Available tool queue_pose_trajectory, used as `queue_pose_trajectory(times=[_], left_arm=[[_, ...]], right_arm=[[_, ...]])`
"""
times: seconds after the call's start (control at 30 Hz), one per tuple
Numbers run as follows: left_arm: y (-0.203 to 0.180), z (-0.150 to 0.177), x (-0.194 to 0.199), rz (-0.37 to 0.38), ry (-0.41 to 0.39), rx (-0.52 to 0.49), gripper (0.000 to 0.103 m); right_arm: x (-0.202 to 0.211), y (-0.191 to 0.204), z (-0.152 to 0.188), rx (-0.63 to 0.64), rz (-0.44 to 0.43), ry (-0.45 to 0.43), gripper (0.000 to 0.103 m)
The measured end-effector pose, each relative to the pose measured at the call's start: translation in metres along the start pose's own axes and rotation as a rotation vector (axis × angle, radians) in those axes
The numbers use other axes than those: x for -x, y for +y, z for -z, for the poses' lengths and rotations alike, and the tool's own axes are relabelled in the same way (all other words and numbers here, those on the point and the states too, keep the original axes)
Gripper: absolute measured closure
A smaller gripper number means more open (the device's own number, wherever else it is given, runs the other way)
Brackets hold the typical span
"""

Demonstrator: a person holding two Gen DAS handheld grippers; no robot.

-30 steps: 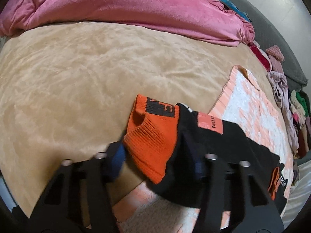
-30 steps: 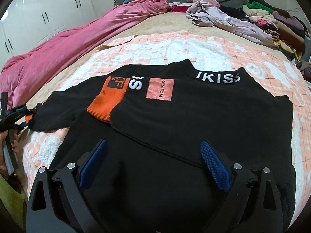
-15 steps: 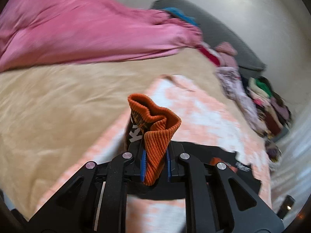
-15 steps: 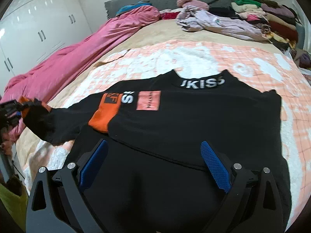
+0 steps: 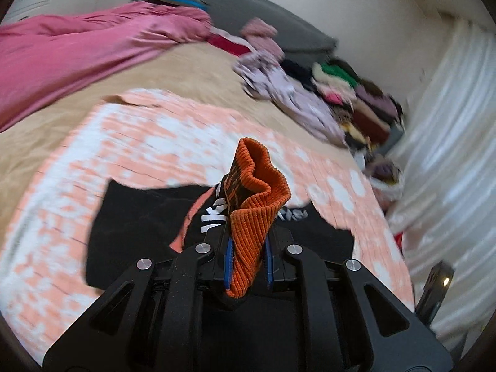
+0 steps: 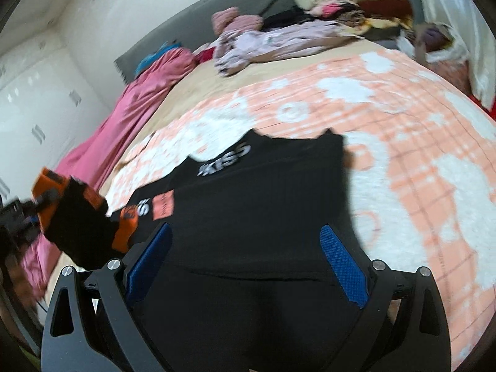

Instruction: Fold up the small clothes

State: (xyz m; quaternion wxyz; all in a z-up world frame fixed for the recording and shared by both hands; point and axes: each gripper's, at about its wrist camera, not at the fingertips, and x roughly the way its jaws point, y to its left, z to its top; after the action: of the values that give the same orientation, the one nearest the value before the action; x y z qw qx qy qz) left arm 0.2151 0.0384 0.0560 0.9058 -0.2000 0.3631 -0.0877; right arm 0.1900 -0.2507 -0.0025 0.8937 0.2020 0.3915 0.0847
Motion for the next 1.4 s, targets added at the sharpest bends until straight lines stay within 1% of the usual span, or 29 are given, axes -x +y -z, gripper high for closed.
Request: queue_pose_trajectory(times=[0.07,0.17,0.33,0.37,0.47,0.57,0.6,0.7,0.77,0.87,0.9,0.97,1.0,1.1,1.2,1.23,1.27,1.3,1.37,1.4], left_arm=[[-0.012,0.010,-0.015,0.005,0.038,-0.029,0.095],[-0.034,0.033,-0.044,0.012,0.106,-0.103,0.095],[-0.048,0.071,-0.076,0.051,0.202,-0.166,0.093],[-0.050,0.078,-0.082,0.054,0.218,-0.176,0.091],[-0.052,0.098,-0.101,0.065,0.295,-0.222,0.080],[-0.055,0.107,-0.098,0.116,0.316,-0.249,0.063],[-0.056,0.108,-0.093,0.132,0.315,-0.261,0.058],[-0.058,0.110,-0.076,0.125,0.290,-0.305,0.051],[-0.052,0.107,-0.063,0.089,0.266,-0.314,0.049],[-0.040,0.099,-0.049,0.021,0.231,-0.308,0.039],[-0.036,0.096,-0.045,0.000,0.222,-0.310,0.032],[-0.027,0.090,-0.039,-0.058,0.203,-0.312,0.022],[-0.020,0.086,-0.036,-0.086,0.190,-0.311,0.021],[-0.004,0.077,-0.025,-0.133,0.169,-0.304,0.016],[0.010,0.070,-0.020,-0.155,0.161,-0.288,0.015],[0.015,0.068,-0.018,-0.161,0.158,-0.277,0.015],[0.022,0.066,-0.016,-0.167,0.155,-0.257,0.015],[0.025,0.065,-0.016,-0.168,0.155,-0.241,0.015],[0.034,0.063,-0.015,-0.167,0.161,-0.207,0.015],[0.037,0.062,-0.014,-0.166,0.161,-0.197,0.015]], right_arm=[[0.004,-0.012,0.000,-0.028,0.005,-0.008,0.007],[0.007,-0.026,0.001,-0.060,0.012,-0.010,0.007],[0.006,-0.035,0.003,-0.083,0.014,-0.005,0.007],[0.005,-0.036,0.003,-0.081,0.015,-0.002,0.007],[0.003,-0.035,0.004,-0.077,0.014,0.003,0.007],[0.001,-0.034,0.004,-0.075,0.008,0.007,0.007],[0.000,-0.033,0.005,-0.074,0.002,0.009,0.007],[-0.006,-0.025,0.008,-0.062,-0.021,0.033,0.007],[-0.009,-0.016,0.010,-0.037,-0.041,0.051,0.007],[-0.017,0.004,0.017,0.019,-0.080,0.082,0.007],[-0.021,0.011,0.021,0.038,-0.092,0.096,0.007],[-0.029,0.026,0.027,0.086,-0.093,0.121,0.007],[-0.033,0.033,0.031,0.109,-0.092,0.131,0.007],[-0.044,0.047,0.036,0.161,-0.085,0.152,0.008],[-0.055,0.055,0.034,0.207,-0.074,0.160,0.008],[-0.058,0.058,0.033,0.226,-0.071,0.162,0.010],[-0.063,0.061,0.032,0.246,-0.070,0.168,0.015],[-0.068,0.063,0.031,0.258,-0.072,0.180,0.017],[-0.078,0.065,0.032,0.266,-0.070,0.209,0.028],[-0.082,0.066,0.034,0.271,-0.075,0.223,0.030]])
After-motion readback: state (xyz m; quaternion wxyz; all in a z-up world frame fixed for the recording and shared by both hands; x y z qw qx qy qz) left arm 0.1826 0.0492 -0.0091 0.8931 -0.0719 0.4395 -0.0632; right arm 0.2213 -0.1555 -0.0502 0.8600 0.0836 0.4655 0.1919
